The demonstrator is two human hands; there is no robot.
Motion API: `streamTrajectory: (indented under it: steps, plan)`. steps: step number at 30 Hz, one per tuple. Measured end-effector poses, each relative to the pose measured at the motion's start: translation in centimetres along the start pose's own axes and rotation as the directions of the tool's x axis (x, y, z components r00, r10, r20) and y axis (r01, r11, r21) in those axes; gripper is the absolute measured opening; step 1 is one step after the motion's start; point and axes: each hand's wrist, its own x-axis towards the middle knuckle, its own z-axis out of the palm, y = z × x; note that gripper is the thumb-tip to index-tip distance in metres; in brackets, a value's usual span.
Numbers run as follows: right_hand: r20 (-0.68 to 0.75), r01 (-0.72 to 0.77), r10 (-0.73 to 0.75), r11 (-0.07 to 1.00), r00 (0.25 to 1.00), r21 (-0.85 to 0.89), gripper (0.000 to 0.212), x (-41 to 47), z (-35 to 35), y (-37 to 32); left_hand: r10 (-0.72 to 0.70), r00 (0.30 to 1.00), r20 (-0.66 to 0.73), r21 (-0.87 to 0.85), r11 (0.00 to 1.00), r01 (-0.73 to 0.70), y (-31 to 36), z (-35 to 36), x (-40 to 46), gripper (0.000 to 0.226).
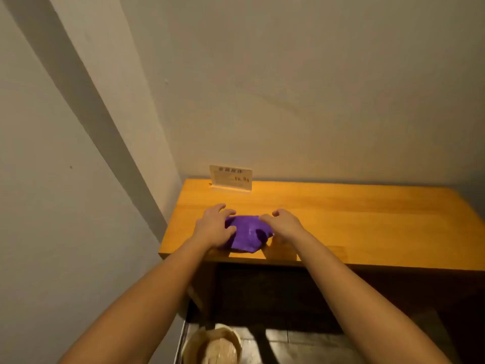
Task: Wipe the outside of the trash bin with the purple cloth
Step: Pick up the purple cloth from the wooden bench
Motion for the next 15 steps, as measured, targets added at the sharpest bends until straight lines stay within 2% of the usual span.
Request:
streamTrajectory:
  steps: [2, 5, 8, 11, 13, 15]
  plan:
    - [0.065, 0.004, -0.003, 1.000, 0.998, -0.009, 0.075, 1.6, 0.8, -0.1, -0.057, 0.984, 0.167, 0.039, 0.998, 0.052, -0.3, 1.7, 1.3, 0.069]
    - [0.152, -0.040, 0.007, 0.976, 0.988, 0.215, 0.072, 2.3, 2.1, 0.0, -0.164, 0.960, 0.227, 0.004, 0.986, 0.168, -1.0, 2.8, 1.8, 0.081]
    - [0.175, -0.030, -0.009, 0.974, 0.985, 0.223, 0.066, 3.0, 2.7, -0.1, -0.179, 0.943, 0.281, -0.186, 0.954, 0.236, -1.7, 2.8, 1.6, 0.056]
    - [0.217, 0.022, -0.070, 0.976, 0.974, 0.215, 0.046, 2.6, 2.8, -0.7, -0.168, 0.942, 0.291, -0.516, 0.801, 0.302, -2.3, 2.4, -0.5, 0.039]
    - [0.236, 0.053, -0.140, 0.940, 0.962, 0.337, 0.036, 2.0, 2.1, -1.1, -0.135, 0.958, 0.254, -0.702, 0.656, 0.278, -2.2, 1.6, -2.6, 0.032]
    - [0.246, 0.082, -0.212, 0.889, 0.946, 0.451, 0.024, 0.9, 1.2, -1.4, -0.116, 0.971, 0.211, -0.818, 0.523, 0.240, -1.9, 0.6, -4.8, 0.036]
